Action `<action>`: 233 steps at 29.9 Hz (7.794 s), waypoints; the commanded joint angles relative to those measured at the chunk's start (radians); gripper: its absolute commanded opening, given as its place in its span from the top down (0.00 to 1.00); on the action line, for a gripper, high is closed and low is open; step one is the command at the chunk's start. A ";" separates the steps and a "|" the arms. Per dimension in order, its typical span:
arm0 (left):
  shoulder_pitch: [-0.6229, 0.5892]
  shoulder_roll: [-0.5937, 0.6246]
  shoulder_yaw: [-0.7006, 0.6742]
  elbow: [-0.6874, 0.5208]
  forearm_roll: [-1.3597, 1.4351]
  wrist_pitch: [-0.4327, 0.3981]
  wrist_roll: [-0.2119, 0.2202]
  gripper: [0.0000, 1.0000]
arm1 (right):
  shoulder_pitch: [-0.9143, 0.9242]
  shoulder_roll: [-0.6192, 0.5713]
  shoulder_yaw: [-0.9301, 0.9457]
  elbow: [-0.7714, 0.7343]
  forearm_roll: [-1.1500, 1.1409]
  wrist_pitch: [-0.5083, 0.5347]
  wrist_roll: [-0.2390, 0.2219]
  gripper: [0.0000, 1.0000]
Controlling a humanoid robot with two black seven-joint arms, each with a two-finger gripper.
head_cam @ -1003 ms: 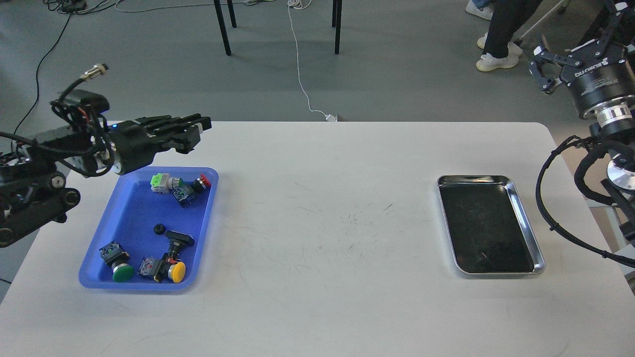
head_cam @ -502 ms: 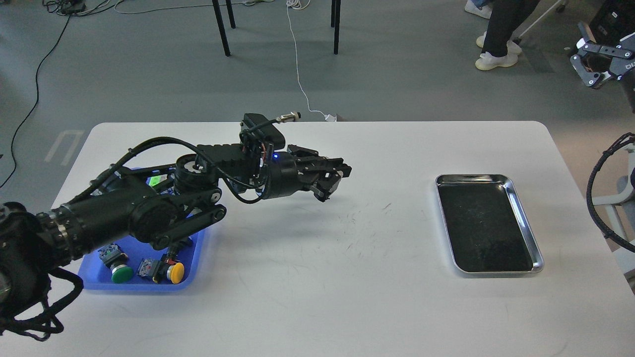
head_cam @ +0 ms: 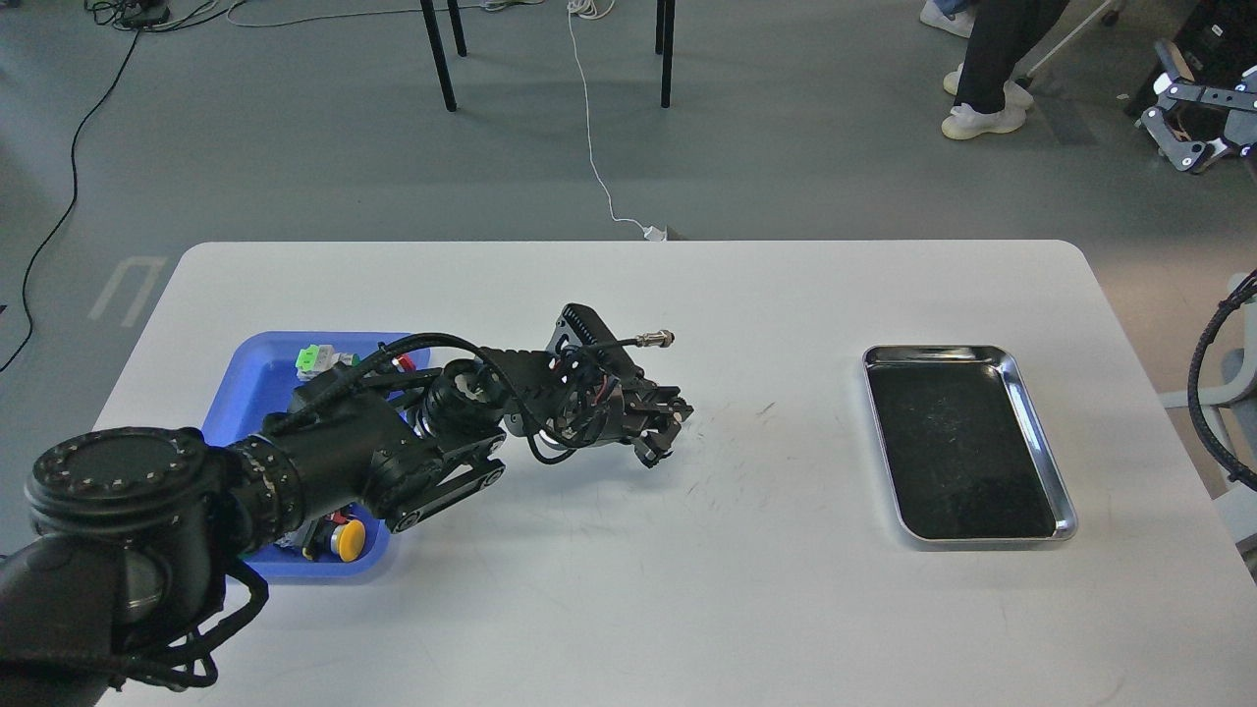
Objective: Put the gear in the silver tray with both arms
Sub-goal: 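Lift the black gear and set it on the table center, then raise the left arm back above the blue tray, then reach the right gripper toward the black gear on the table, then lower the right gripper and grasp the black gear, then carry the gear into the silver tray and open the right gripper, then raise the right arm away from the silver tray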
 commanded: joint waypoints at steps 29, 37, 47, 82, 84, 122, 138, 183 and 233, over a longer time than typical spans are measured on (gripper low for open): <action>-0.026 0.175 -0.276 -0.094 -1.194 0.063 -0.043 0.06 | 0.533 0.003 -0.575 -0.071 -0.170 -0.006 0.000 0.01; 0.018 0.363 -0.557 -0.111 -1.684 -0.235 -0.029 0.04 | 0.821 0.105 -0.972 -0.064 -0.397 -0.008 0.004 0.01; 0.064 0.491 -0.584 -0.114 -2.005 -0.323 -0.031 0.03 | 1.013 0.406 -1.392 -0.064 -0.730 -0.086 0.014 0.03; 0.132 0.595 -0.635 -0.200 -2.008 -0.329 -0.035 0.03 | 0.826 0.834 -1.801 -0.281 -0.974 -0.258 0.046 0.28; 0.133 0.597 -0.633 -0.200 -2.008 -0.329 -0.037 0.03 | 0.816 0.834 -1.799 -0.281 -0.974 -0.259 0.046 0.30; 0.147 0.623 -0.633 -0.200 -2.008 -0.332 -0.038 0.03 | 0.685 0.834 -1.805 -0.322 -1.066 -0.474 0.053 0.43; 0.150 0.624 -0.633 -0.200 -2.006 -0.332 -0.040 0.03 | 0.693 0.834 -1.838 -0.327 -1.066 -0.474 0.062 0.83; 0.153 0.660 -0.636 -0.224 -2.008 -0.330 -0.040 0.03 | 0.924 0.423 -1.897 -0.062 -1.374 -0.472 0.069 0.95; 0.156 1.104 -0.386 -0.630 -1.838 -0.350 -0.020 0.03 | 0.684 0.139 -1.151 0.022 -1.281 -0.466 0.063 0.04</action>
